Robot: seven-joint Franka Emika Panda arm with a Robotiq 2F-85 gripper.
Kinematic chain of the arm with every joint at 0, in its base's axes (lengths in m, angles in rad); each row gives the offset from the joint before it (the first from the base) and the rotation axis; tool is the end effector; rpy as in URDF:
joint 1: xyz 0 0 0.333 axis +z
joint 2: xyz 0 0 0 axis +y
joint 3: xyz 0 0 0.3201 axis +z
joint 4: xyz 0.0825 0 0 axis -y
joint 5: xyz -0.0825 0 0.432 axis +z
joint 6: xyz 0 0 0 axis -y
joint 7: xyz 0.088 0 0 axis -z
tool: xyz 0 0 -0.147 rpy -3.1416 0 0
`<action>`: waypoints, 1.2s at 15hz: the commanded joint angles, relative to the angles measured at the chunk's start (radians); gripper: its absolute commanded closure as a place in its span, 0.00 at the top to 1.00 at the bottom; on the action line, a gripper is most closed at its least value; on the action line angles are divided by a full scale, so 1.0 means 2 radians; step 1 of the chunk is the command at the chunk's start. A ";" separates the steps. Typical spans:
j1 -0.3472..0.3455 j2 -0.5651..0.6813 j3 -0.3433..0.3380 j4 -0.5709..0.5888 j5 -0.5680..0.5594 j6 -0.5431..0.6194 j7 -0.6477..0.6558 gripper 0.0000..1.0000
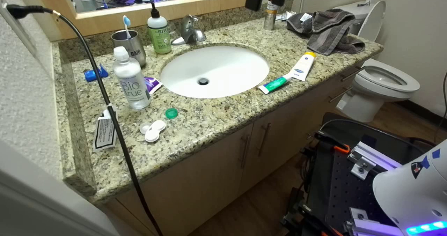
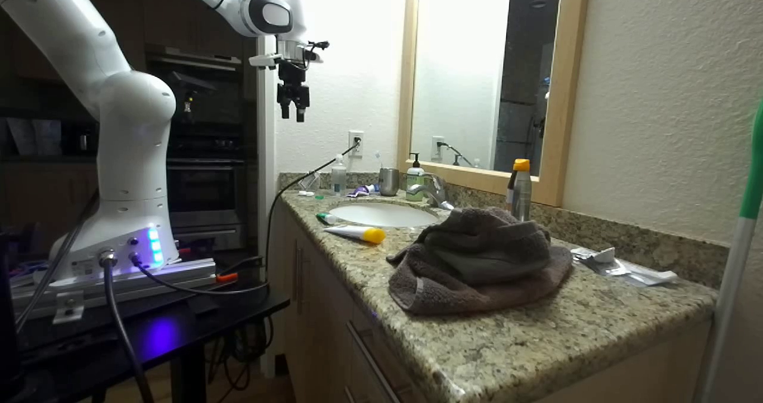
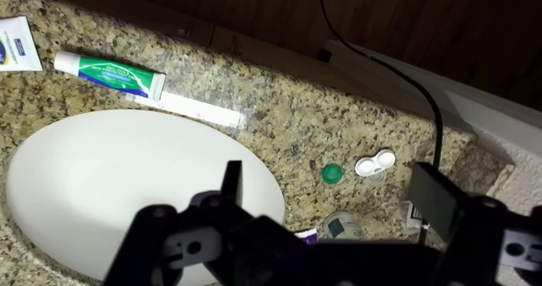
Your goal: Move the green bottle from the left to the right of the sink
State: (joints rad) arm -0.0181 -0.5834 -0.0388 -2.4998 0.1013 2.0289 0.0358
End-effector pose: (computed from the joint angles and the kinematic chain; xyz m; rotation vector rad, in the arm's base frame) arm 0.4309 -0.0147 0.4412 -3.0170 0.1922 -0.1704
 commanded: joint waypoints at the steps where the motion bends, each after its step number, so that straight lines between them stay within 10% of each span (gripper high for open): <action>1: -0.010 0.072 0.003 0.086 0.029 0.031 0.062 1.00; 7: -0.038 0.206 0.015 0.265 -0.003 0.038 0.232 1.00; 13: -0.031 0.201 0.009 0.247 -0.020 0.048 0.228 1.00; 18: -0.058 0.320 -0.011 0.340 -0.098 0.084 0.342 1.00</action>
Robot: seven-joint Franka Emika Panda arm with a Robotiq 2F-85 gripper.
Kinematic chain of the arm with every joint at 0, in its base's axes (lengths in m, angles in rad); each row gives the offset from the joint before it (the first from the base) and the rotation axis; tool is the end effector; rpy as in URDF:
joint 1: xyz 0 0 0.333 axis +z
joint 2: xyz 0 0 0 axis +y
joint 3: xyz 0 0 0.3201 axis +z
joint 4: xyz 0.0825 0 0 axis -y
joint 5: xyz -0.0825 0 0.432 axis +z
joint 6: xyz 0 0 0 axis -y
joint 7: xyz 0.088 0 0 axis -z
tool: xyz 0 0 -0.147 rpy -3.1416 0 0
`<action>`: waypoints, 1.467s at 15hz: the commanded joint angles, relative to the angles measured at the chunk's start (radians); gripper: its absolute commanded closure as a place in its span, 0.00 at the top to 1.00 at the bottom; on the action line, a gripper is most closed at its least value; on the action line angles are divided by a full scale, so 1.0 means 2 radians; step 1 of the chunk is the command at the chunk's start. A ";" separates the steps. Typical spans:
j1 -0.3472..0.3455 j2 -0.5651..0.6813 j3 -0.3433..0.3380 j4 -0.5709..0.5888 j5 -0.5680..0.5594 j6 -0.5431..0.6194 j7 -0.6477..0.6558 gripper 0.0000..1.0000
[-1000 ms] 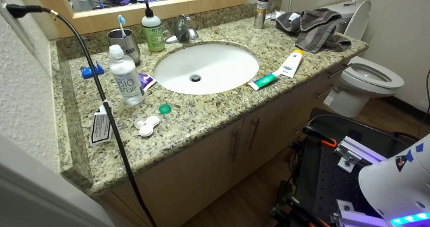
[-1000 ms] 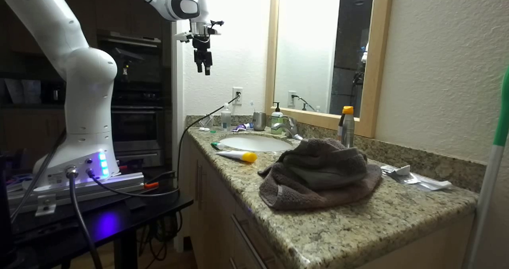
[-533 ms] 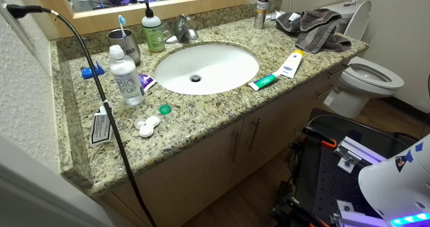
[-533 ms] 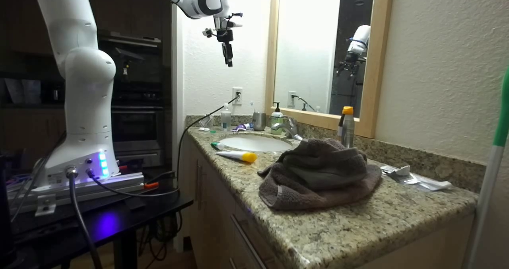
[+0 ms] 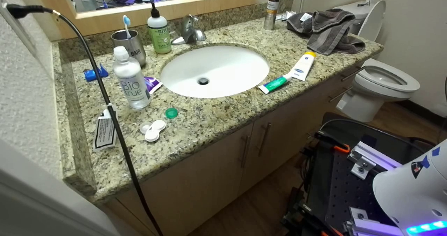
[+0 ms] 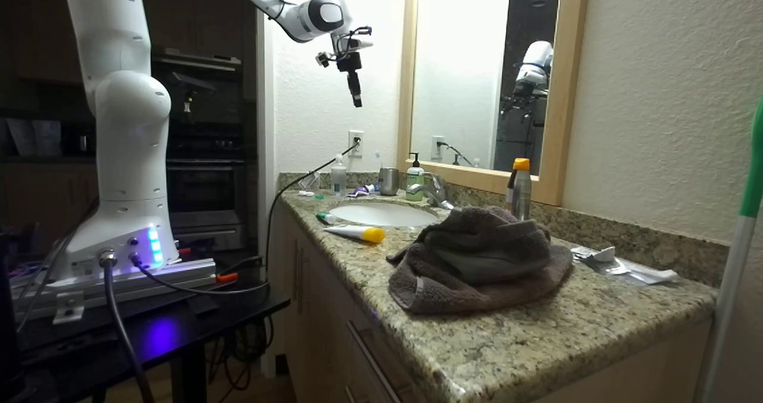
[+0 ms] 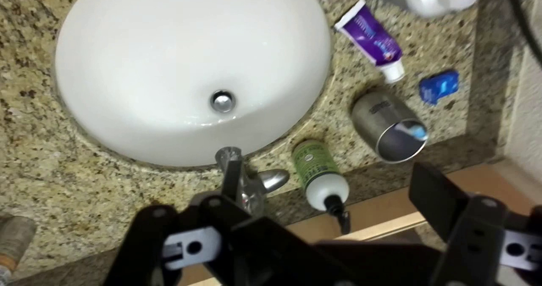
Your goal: Move the green bottle from the left to the right of the sink
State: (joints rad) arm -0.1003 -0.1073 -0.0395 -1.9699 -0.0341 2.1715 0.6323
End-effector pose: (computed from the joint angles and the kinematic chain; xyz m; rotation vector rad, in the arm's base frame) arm 0.6074 -0.0885 0.5015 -2.8395 1.1303 -0.4714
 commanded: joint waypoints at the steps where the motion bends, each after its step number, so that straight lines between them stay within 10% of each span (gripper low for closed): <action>1: -0.018 0.105 -0.020 0.101 -0.034 0.013 0.056 1.00; 5: -0.028 0.197 -0.045 0.210 0.026 -0.013 0.029 1.00; 11: -0.013 0.186 -0.052 0.179 0.009 0.004 0.043 1.00; 22: -0.003 0.395 -0.061 0.463 0.059 -0.085 0.128 1.00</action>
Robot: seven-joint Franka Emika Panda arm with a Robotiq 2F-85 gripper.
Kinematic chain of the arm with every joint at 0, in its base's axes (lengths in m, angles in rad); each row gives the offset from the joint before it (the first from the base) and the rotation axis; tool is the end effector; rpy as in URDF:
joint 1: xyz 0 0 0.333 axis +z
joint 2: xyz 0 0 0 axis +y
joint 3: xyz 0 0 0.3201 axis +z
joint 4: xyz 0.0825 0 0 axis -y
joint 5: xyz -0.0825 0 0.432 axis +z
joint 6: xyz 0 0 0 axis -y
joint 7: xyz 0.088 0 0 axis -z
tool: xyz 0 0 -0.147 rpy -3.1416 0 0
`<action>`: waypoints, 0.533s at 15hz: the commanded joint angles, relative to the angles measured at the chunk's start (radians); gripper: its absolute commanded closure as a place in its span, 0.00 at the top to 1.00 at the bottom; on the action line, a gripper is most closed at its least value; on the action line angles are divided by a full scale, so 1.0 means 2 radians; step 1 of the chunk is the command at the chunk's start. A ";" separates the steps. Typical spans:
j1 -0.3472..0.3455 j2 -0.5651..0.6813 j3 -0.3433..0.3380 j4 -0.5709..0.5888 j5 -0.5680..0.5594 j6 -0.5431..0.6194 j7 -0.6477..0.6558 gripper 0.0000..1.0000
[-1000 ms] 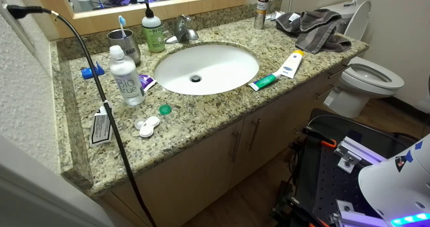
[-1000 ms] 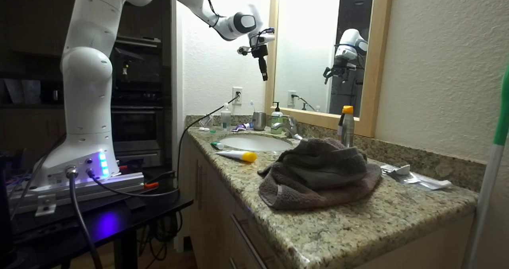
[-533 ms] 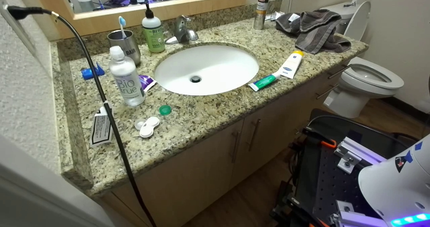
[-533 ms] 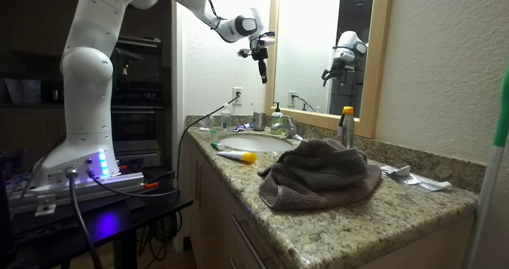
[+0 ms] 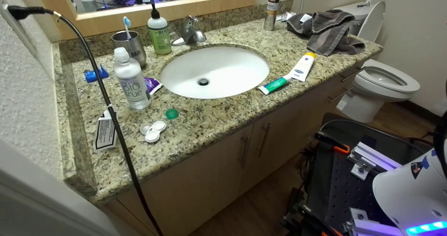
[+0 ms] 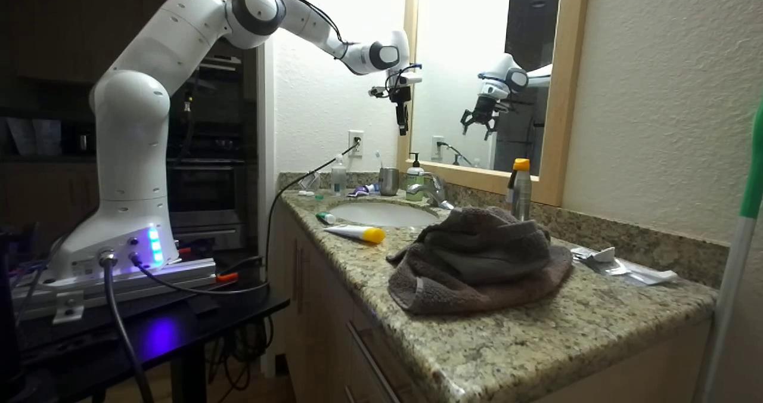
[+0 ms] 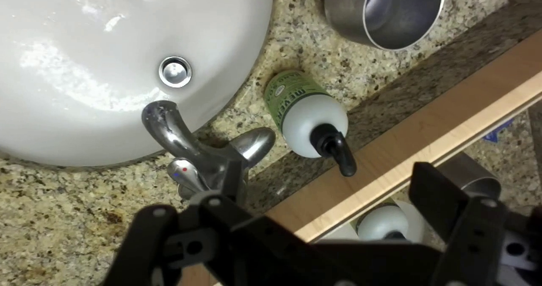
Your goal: Move the green bottle from the left to the right of the sink
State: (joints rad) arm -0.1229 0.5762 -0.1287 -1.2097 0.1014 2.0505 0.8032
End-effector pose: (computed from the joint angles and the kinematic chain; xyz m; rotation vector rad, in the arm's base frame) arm 0.7886 -0.1692 0.4286 -2.6035 1.5244 -0.3806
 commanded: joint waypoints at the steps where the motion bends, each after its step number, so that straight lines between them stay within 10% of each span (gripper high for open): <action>1: 0.002 0.014 -0.002 0.021 -0.003 -0.003 0.015 1.00; 8: -0.019 0.095 0.012 0.130 0.020 -0.066 -0.027 1.00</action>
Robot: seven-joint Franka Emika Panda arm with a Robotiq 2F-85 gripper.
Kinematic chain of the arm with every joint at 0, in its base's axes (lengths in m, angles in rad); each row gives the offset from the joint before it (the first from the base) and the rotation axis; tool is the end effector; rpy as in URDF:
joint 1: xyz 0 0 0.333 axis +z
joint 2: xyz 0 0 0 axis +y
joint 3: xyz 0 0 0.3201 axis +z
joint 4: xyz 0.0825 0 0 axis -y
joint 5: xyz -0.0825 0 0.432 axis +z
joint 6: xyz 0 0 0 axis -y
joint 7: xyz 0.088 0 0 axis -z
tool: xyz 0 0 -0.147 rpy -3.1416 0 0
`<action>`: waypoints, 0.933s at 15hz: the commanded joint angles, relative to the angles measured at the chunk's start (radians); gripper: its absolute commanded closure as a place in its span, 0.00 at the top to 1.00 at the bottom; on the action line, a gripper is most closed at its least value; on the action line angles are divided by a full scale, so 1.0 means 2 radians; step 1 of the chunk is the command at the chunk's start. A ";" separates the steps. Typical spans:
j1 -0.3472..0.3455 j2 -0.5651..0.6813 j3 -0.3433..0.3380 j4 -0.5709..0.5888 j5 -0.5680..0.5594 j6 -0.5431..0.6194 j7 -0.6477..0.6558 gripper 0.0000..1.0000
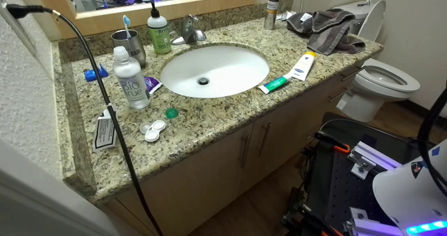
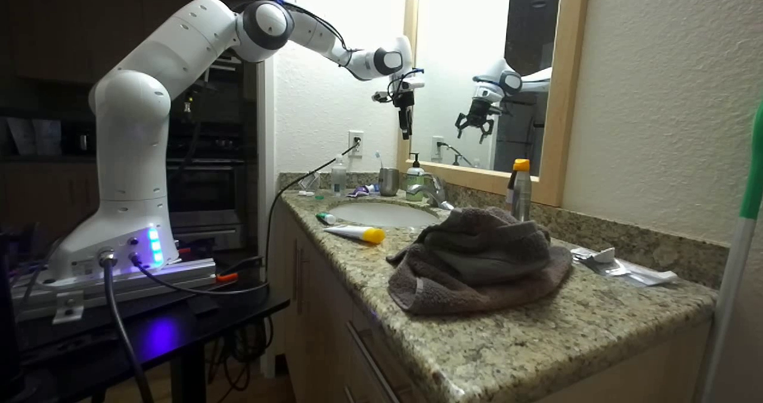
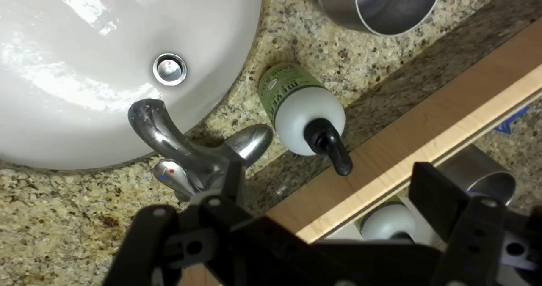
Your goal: Move the green bottle from the left to the right of the sink
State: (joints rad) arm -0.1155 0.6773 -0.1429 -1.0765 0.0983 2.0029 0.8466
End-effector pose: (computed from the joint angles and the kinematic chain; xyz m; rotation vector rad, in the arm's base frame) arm 0.8085 -0.1695 0.4159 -2.5954 1.5771 -0.3682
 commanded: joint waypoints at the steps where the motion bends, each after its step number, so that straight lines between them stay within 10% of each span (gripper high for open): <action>1: -0.027 0.055 0.022 0.079 0.025 -0.055 -0.070 1.00; 6: -0.026 0.099 0.020 0.137 0.012 -0.059 -0.129 1.00; 14: -0.010 0.130 -0.008 0.130 -0.003 0.023 -0.046 1.00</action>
State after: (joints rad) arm -0.1476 0.8574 -0.1300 -0.8764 0.1071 1.9728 0.6736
